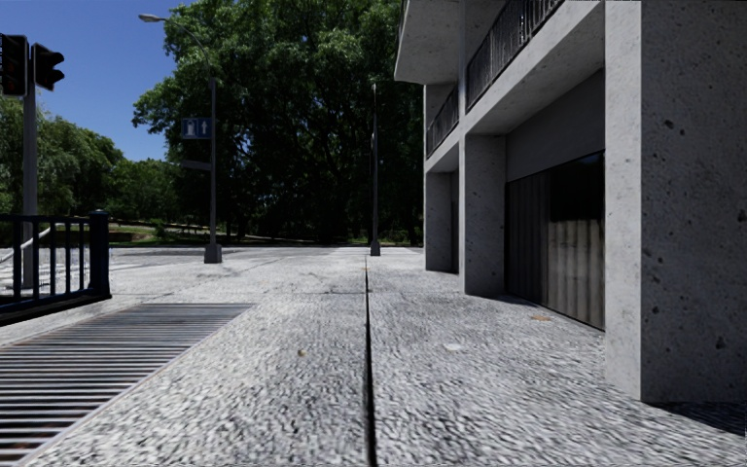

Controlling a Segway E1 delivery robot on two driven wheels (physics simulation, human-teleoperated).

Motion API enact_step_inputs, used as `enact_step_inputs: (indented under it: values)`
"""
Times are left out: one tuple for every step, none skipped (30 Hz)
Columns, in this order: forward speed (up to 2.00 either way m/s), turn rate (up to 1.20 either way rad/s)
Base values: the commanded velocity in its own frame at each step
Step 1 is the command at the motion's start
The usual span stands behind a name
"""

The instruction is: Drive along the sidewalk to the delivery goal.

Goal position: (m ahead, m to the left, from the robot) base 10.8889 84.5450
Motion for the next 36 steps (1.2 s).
enact_step_inputs:
  values:
    - [2.0,0.0]
    - [2.0,0.0]
    - [2.0,0.0]
    - [2.0,0.0]
    - [2.0,0.0]
    - [2.0,0.0]
    - [2.0,0.13]
    - [2.0,0.21]
    - [2.0,0.21]
    - [2.0,0.27]
    - [2.0,0.32]
    - [2.0,0.32]
    - [2.0,0.33]
    - [2.0,0.34]
    - [2.0,0.34]
    - [2.0,0.34]
    - [2.0,0.34]
    - [2.0,0.35]
    - [2.0,0.42]
    - [2.0,0.42]
    - [2.0,0.46]
    - [2.0,0.47]
    - [2.0,0.47]
    - [2.0,0.47]
    - [2.0,0.47]
    - [2.0,0.47]
    - [2.0,0.47]
    - [2.0,0.47]
    - [2.0,0.47]
    - [2.0,0.47]
    - [2.0,0.47]
    - [2.0,0.47]
    - [2.0,0.47]
    - [2.0,0.47]
    - [2.0,0.47]
    - [2.0,0.47]
